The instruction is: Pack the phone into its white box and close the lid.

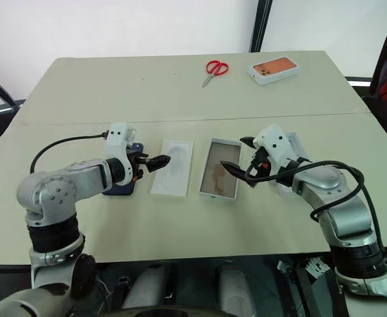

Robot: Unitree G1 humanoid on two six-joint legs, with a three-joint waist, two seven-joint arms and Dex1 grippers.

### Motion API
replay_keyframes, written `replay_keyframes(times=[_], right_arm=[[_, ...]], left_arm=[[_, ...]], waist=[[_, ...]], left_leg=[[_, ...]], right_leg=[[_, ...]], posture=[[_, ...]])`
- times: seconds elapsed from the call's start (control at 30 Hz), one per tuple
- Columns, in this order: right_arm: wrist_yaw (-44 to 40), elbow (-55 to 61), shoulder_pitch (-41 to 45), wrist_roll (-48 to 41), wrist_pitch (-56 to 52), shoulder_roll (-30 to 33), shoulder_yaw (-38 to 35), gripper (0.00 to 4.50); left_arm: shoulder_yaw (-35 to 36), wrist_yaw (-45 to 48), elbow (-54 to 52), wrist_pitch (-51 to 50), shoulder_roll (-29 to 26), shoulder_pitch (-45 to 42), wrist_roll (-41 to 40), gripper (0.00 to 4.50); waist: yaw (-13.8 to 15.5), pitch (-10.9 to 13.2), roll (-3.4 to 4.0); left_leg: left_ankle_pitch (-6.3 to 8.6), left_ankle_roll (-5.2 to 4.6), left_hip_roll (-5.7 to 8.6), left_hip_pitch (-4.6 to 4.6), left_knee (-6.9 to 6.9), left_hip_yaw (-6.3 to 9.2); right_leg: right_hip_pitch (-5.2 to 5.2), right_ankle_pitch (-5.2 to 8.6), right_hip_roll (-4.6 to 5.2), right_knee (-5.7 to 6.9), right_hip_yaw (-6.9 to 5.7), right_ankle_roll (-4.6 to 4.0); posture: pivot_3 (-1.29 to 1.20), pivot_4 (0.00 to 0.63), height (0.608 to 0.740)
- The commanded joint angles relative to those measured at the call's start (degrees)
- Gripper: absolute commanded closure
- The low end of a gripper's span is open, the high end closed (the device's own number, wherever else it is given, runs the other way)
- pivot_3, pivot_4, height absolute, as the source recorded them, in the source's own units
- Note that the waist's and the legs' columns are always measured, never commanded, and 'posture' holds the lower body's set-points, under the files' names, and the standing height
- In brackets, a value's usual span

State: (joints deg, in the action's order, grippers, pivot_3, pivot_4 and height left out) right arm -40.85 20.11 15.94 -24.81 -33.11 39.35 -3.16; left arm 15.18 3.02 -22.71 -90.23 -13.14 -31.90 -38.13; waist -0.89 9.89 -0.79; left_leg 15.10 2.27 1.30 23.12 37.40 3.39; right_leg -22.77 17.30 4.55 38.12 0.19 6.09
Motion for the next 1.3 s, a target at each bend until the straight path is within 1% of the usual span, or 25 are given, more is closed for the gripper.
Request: replay_keyframes(times=[0.03, 0.2, 0.33, 0.5, 0.53, 0.6, 0.7, 0.73, 0.83, 0.93, 1.07, 1.13, 1.2, 1.23, 1.3], right_arm=[[-0.62, 2.19, 0.23, -0.26, 0.86, 0.93, -1.69, 0.02], [-1.76, 2.11, 0.47, -0.25, 1.06, 2.08, -2.13, 0.02], [-2.61, 3.27, -1.30, 1.51, 1.92, 3.40, -0.51, 0.02], [-2.92, 4.99, -3.71, 2.55, 2.50, 3.48, 0.03, 0.02], [-3.01, 5.14, -3.92, 2.60, 2.46, 3.57, -0.05, 0.00], [-3.33, 5.45, -4.42, 2.88, 2.54, 3.94, 0.00, 0.00], [-3.91, 5.71, -5.16, 3.46, 2.86, 4.39, 0.31, 0.00], [-3.96, 5.82, -5.33, 3.51, 2.88, 4.37, 0.28, 0.00], [-3.99, 5.93, -5.75, 3.70, 2.95, 4.36, 0.11, 0.00], [-3.85, 6.19, -6.30, 3.72, 2.87, 4.32, -0.35, 0.00], [-3.81, 6.42, -6.88, 3.71, 2.87, 4.48, -0.88, 0.00], [-3.82, 6.28, -6.93, 4.10, 2.98, 4.94, -1.26, 0.00], [-4.09, 5.92, -6.94, 4.55, 3.30, 5.69, -1.73, 0.00], [-4.24, 5.70, -6.95, 4.73, 3.48, 6.04, -2.01, 0.00], [-4.78, 5.01, -6.92, 4.85, 3.77, 7.16, -3.17, 0.00]], left_arm=[[1.33, -1.77, 1.02, -2.27, -0.25, -0.40, -2.50, 0.07], [0.83, -4.55, 3.56, -2.27, -0.39, -0.40, -7.21, 0.07], [-1.19, -7.86, 5.58, -2.27, -0.22, -0.46, -9.62, 0.07], [-0.80, -10.65, 7.59, -2.27, 1.06, -0.80, -14.38, 0.07], [-0.84, -11.01, 7.80, -2.27, 1.06, -0.79, -15.33, 0.29], [-0.82, -12.01, 7.95, -2.27, 1.00, -0.67, -17.07, 0.89], [-0.64, -13.32, 8.40, -2.27, 0.75, -0.61, -18.82, 2.36], [-0.60, -13.77, 8.61, -2.27, 0.56, -0.59, -19.17, 2.95], [0.14, -15.16, 9.19, -2.27, 0.04, -0.72, -19.18, 4.47], [1.51, -16.06, 8.92, -2.27, -0.96, -0.92, -18.26, 4.47], [5.87, -15.97, 8.54, -2.17, -0.69, -2.36, -15.94, 4.47], [11.38, -15.24, 9.61, -0.46, 0.93, -3.98, -17.31, 4.47], [16.35, -14.99, 10.74, -0.79, 2.81, -5.92, -18.61, 4.47], [18.05, -14.82, 11.02, -1.30, 3.55, -6.81, -18.94, 4.47], [18.84, -14.51, 11.74, -2.06, 4.76, -8.63, -21.03, 4.47]], waist=[[0.11, 0.00, 0.00], [0.39, 0.00, 0.00], [0.39, 0.00, 0.00], [0.39, -0.01, 0.00], [0.40, -0.01, 0.00], [0.43, -0.01, -0.01], [0.38, -0.01, -0.01], [0.37, -0.01, -0.01], [0.36, -0.01, -0.01], [0.22, -0.01, -0.01], [0.29, -0.01, -0.01], [0.33, -0.01, -0.01], [0.40, -0.01, -0.02], [0.43, -0.01, -0.02], [0.50, 0.00, -0.04]], left_leg=[[0.00, 0.00, -0.01, -0.01, -0.01, 0.00], [-0.04, 0.06, -0.03, 0.01, 0.01, 0.01], [-0.03, 0.06, -0.01, 0.02, 0.01, 0.01], [-0.04, 0.07, 0.00, 0.01, 0.03, 0.01], [-0.04, 0.08, 0.00, 0.01, 0.03, 0.01], [-0.05, 0.10, 0.00, 0.01, 0.03, 0.02], [-0.05, 0.10, 0.00, 0.01, 0.03, 0.02], [-0.05, 0.10, 0.00, 0.01, 0.03, 0.02], [-0.05, 0.10, 0.00, 0.01, 0.02, 0.03], [-0.06, 0.10, 0.00, -0.01, 0.02, 0.01], [-0.06, 0.10, -0.01, -0.01, 0.01, 0.02], [-0.06, 0.10, 0.00, 0.00, 0.02, 0.01], [-0.06, 0.10, 0.01, 0.00, 0.03, 0.01], [-0.06, 0.10, 0.04, 0.01, 0.03, 0.02], [-0.06, 0.11, 0.09, 0.03, 0.04, 0.01]], right_leg=[[0.00, 0.00, 0.00, 0.00, 0.00, 0.00], [0.01, 0.00, 0.08, -0.02, 0.01, 0.00], [0.02, 0.00, 0.10, -0.03, 0.01, 0.00], [0.04, 0.00, 0.11, -0.03, 0.02, 0.00], [0.04, 0.00, 0.12, -0.03, 0.02, 0.00], [0.04, 0.00, 0.11, -0.03, 0.01, 0.00], [0.03, 0.00, 0.11, -0.03, 0.01, 0.00], [0.03, 0.00, 0.11, -0.03, 0.01, 0.00], [0.03, 0.00, 0.10, -0.02, 0.01, 0.00], [0.03, 0.00, 0.10, -0.02, 0.03, 0.00], [0.02, 0.00, 0.07, -0.02, 0.02, 0.00], [0.02, 0.00, 0.07, -0.02, 0.02, 0.00], [0.03, 0.00, 0.08, -0.03, 0.01, 0.00], [0.04, 0.00, 0.08, -0.04, 0.00, 0.00], [0.03, 0.00, 0.10, -0.05, 0.00, 0.00]], posture=[[0.00, 0.150, 0.740], [0.00, 0.150, 0.740], [0.00, 0.150, 0.740], [0.00, 0.150, 0.740], [0.00, 0.150, 0.740], [0.00, 0.150, 0.740], [0.00, 0.150, 0.740], [0.00, 0.150, 0.740], [0.00, 0.150, 0.740], [0.00, 0.150, 0.740], [0.00, 0.150, 0.740], [0.00, 0.150, 0.740], [0.00, 0.150, 0.740], [0.00, 0.150, 0.740], [0.00, 0.150, 0.740]])
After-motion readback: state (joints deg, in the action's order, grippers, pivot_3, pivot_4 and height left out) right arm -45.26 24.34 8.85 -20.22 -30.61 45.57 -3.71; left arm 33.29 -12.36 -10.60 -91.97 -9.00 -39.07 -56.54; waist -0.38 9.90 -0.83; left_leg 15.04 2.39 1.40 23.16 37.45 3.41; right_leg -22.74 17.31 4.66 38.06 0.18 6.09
